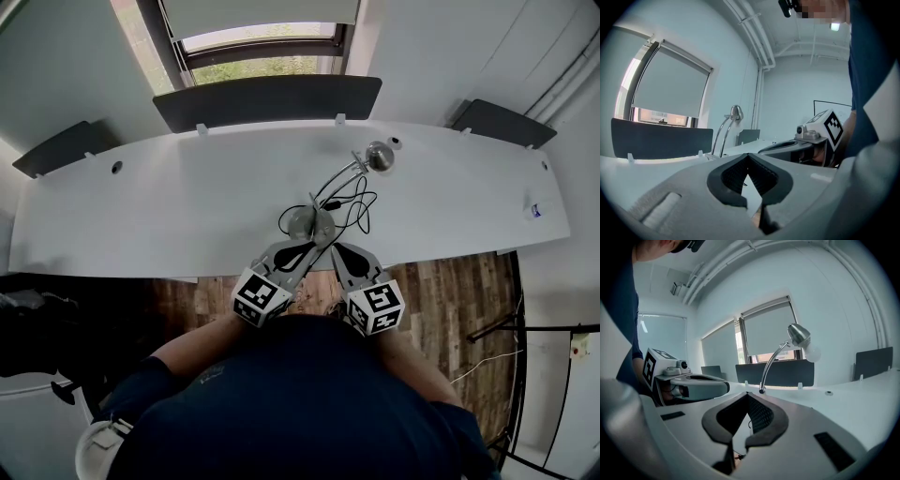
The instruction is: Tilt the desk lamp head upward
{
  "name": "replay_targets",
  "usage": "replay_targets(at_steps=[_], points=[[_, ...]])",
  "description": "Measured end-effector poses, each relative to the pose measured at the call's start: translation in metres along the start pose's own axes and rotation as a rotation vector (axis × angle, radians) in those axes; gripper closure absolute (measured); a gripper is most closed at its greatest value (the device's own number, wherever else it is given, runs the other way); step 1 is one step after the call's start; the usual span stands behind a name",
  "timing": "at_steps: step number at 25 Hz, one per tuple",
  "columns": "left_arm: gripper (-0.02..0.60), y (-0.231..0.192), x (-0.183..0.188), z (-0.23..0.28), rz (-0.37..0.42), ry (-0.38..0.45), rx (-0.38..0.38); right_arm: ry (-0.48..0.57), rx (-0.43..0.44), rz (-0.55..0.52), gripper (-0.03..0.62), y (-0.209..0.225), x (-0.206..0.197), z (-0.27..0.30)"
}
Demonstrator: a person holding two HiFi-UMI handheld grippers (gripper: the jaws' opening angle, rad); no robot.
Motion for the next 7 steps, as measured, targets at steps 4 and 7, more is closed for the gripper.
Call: replay_targets(at_steps=[4, 7], points=[[0.575, 0.0019, -0.0003, 0.0008, -0.001, -0.002, -0.003, -0.003, -0.001, -0.001, 0.585, 0.0008, -0.0015, -0.0017], [0.575, 0.0038, -0.0015, -0.0008, 0.001, -0.005, -0.006, -0.006, -0.005, 0.003, 0.585, 0.0000, -0.0040, -0.0035]])
Point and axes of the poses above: the fingertips, and each gripper's own axes: z forward along the fingers, y to its right, x out of its top, the point moved 1 cm from there along -z, backward along the fingers, and after that the axes turned 3 degrees about -x, right-handed, at the moved point
